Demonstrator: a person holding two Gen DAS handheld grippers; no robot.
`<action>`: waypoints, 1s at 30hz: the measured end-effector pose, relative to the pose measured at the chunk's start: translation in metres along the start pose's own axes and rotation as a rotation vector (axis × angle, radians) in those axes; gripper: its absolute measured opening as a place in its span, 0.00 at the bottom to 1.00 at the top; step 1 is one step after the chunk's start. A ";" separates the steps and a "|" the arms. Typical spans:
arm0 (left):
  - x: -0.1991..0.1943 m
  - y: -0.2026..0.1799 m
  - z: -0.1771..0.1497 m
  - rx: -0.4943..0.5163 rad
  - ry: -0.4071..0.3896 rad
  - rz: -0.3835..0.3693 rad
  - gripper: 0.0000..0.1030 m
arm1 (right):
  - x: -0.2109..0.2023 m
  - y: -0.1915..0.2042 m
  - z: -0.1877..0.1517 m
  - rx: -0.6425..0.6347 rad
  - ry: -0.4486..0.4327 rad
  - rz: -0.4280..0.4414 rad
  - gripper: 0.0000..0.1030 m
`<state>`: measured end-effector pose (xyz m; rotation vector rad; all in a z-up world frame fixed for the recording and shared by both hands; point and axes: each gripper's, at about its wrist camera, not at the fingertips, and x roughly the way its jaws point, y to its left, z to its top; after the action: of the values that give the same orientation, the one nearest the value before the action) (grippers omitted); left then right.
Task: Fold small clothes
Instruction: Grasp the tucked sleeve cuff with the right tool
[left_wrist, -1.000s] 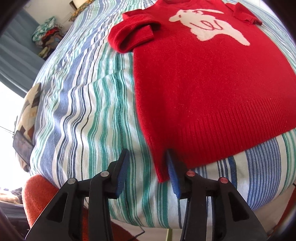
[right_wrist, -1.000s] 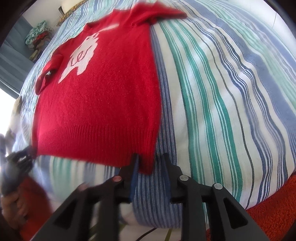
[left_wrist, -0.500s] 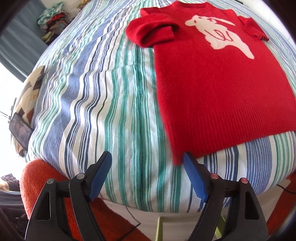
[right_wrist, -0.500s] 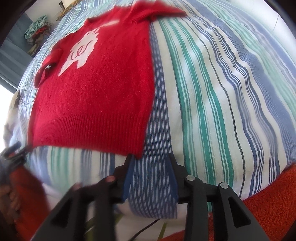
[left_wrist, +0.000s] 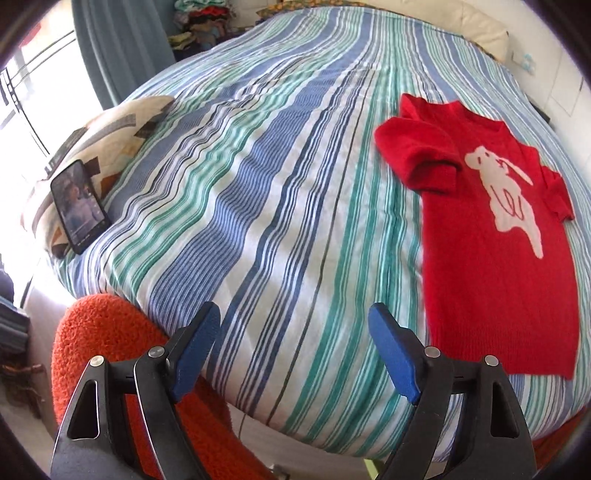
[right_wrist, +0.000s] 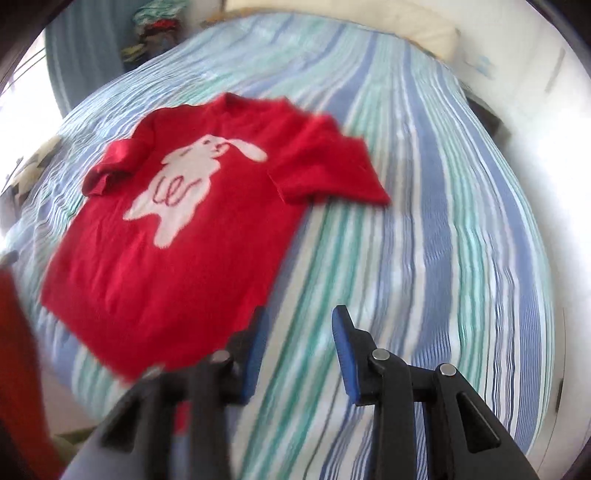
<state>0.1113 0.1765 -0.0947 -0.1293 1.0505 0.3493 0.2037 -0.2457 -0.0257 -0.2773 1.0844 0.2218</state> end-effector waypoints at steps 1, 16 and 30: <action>0.000 -0.001 -0.003 0.006 -0.004 -0.001 0.82 | 0.015 0.007 0.017 -0.050 -0.010 0.012 0.35; 0.018 0.012 -0.013 -0.017 0.064 0.035 0.82 | 0.122 -0.032 0.117 0.010 -0.094 -0.077 0.04; 0.019 -0.009 -0.018 0.059 0.079 0.070 0.82 | 0.053 -0.299 -0.021 0.791 -0.109 -0.173 0.04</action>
<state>0.1083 0.1676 -0.1207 -0.0540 1.1441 0.3783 0.3036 -0.5323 -0.0486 0.3474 0.9566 -0.3459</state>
